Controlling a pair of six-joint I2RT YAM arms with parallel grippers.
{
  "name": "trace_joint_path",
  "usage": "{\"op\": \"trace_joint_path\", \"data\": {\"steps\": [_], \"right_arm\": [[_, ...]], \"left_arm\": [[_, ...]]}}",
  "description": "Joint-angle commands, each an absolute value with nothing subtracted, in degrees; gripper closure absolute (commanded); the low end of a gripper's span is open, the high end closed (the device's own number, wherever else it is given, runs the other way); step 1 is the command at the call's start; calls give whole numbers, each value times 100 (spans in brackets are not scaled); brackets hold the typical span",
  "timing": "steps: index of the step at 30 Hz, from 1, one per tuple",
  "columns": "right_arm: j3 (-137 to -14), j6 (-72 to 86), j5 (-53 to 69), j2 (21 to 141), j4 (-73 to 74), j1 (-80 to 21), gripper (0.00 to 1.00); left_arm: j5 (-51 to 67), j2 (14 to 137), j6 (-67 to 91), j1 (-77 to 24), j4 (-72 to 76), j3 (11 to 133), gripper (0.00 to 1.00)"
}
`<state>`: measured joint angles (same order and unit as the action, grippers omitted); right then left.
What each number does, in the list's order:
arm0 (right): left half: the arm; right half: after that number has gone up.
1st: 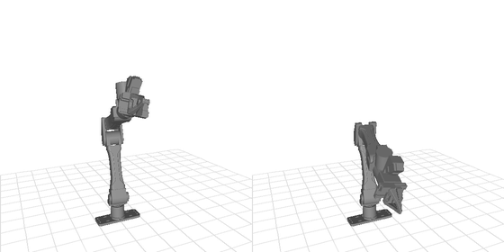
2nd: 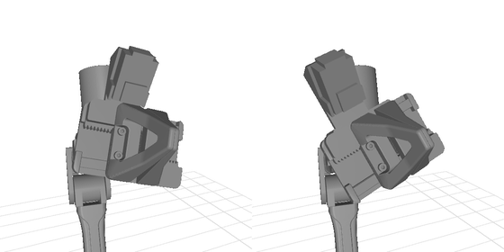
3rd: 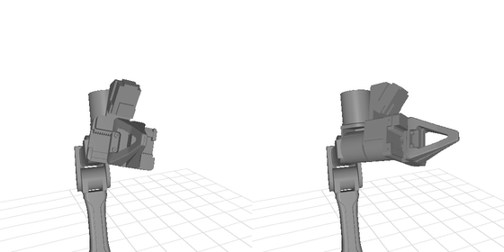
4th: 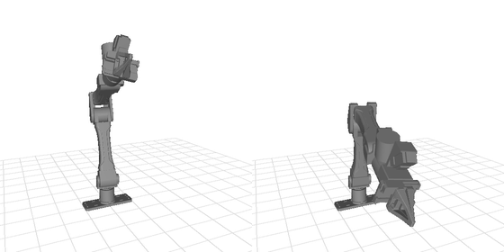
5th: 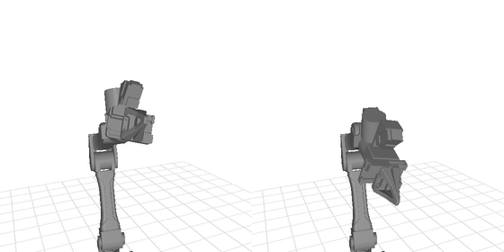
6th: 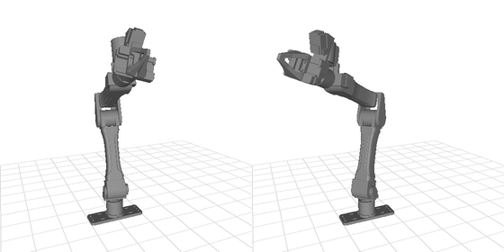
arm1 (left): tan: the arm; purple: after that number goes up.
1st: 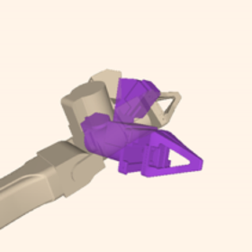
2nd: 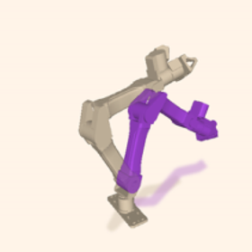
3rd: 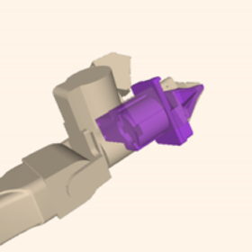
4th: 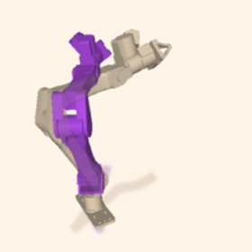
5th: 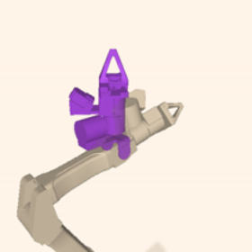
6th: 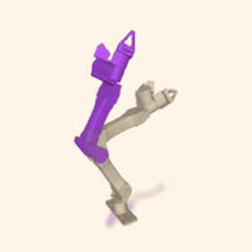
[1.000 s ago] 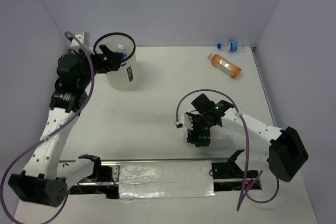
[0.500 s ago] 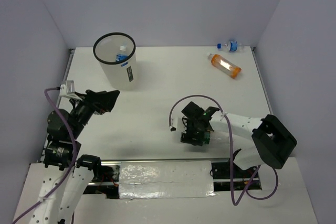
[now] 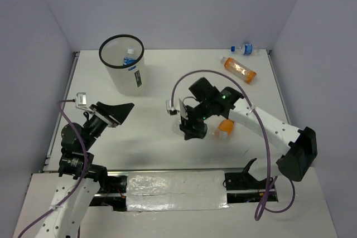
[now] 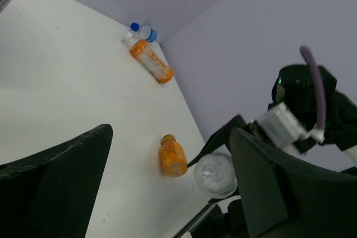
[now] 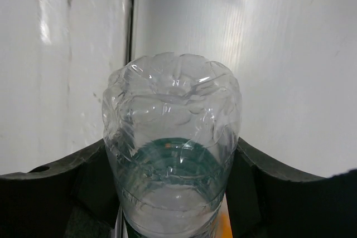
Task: Put the plastic bottles in the bin
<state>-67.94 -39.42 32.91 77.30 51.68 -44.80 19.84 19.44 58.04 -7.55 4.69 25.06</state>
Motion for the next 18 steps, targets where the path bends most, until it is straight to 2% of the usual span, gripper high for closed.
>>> {"op": "trace_joint_path", "data": {"steps": [1, 5, 8, 14, 18], "right_arm": [[-8100, -3745, 4383, 8269, 5835, -4264, 83], [-9900, -2280, 5034, 9104, 5574, -3842, 84], [-10693, -891, 5351, 9640, 4864, -3473, 84], [-11118, 578, 5342, 9905, 3659, -3042, 84], [-11075, 1589, 5572, 9932, 2849, -2770, 84]], "left_arm": [[2311, 2021, 6003, -773, 1423, 2470, 1], [2206, 2241, 5942, -1027, 1652, 2487, 1], [1969, 2530, 5801, -1457, 1819, 2522, 1], [899, 3373, 5222, -2941, 2502, 2593, 1], [554, 4365, 4887, -3489, 3224, 2742, 1]]}}
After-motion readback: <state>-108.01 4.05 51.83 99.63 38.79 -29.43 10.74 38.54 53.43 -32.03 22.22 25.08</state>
